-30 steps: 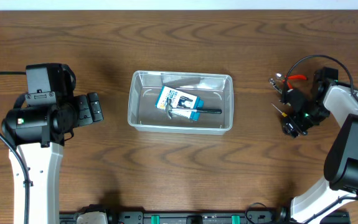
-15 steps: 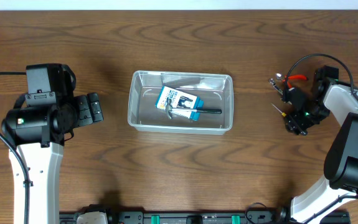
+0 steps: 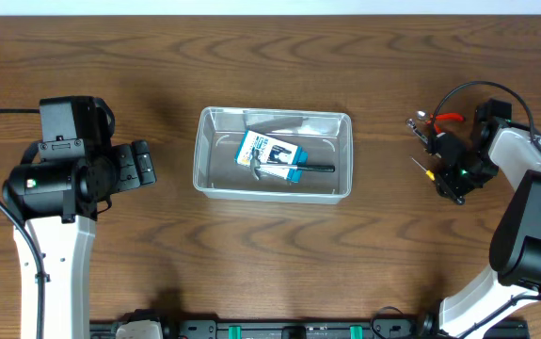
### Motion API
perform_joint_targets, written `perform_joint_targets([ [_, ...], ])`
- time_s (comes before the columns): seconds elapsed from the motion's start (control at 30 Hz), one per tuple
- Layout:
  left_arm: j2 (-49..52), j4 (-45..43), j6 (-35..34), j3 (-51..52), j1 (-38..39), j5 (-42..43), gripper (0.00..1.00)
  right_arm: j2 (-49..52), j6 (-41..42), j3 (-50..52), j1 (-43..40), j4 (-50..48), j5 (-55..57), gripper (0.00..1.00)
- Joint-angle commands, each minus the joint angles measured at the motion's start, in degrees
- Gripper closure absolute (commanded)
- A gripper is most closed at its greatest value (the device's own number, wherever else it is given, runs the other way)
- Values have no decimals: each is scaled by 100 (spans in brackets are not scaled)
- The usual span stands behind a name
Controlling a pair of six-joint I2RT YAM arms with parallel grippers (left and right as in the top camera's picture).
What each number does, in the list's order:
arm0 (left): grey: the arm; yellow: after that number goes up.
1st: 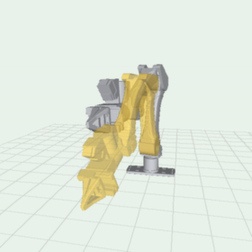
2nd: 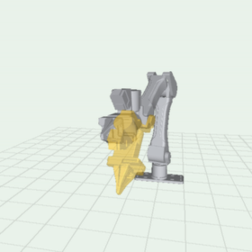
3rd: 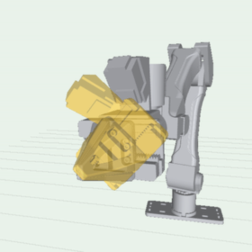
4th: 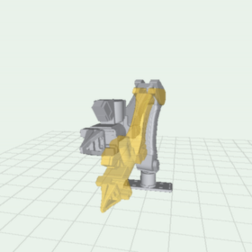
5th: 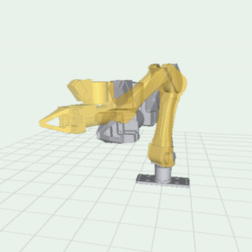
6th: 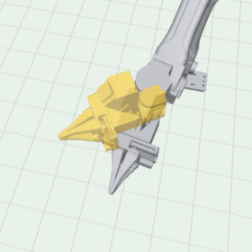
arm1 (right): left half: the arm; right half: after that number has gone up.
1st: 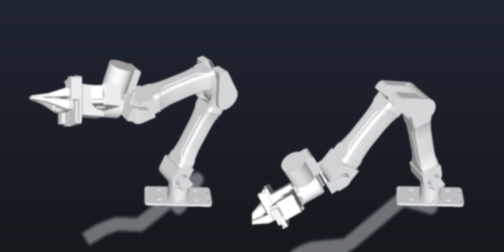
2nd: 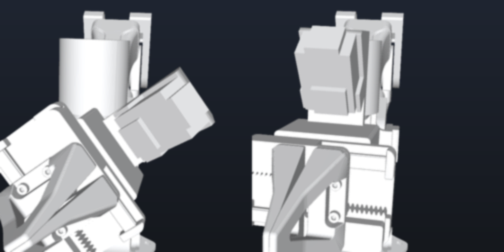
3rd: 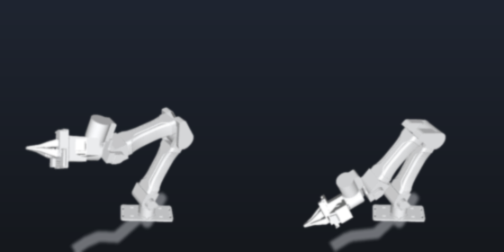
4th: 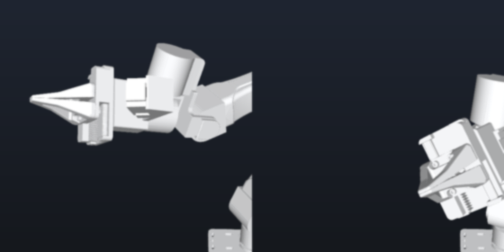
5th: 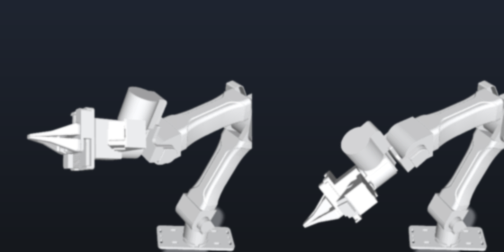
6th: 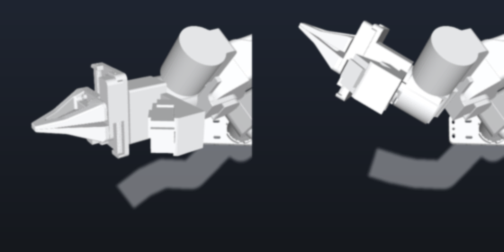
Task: Pack container
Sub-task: 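Lower the right gripper and grasp the yellow-handled screwdriver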
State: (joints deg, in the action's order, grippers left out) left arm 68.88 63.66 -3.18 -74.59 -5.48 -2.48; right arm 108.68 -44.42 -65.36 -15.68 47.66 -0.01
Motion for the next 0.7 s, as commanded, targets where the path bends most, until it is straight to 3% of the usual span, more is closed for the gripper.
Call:
perform_joint_targets([
  [0.0,-42,20,-50,-26,-24,15,2,389,26,236,0,76,-367,58],
  [0.17,-42,15,-50,-26,-24,15,2,389,24,236,0,61,-367,59],
  [0.5,-42,15,-50,-26,-24,15,2,382,31,236,0,-2,-369,76],
  [0.67,-42,15,-50,-26,-24,13,2,382,157,236,0,-59,-369,79],
])
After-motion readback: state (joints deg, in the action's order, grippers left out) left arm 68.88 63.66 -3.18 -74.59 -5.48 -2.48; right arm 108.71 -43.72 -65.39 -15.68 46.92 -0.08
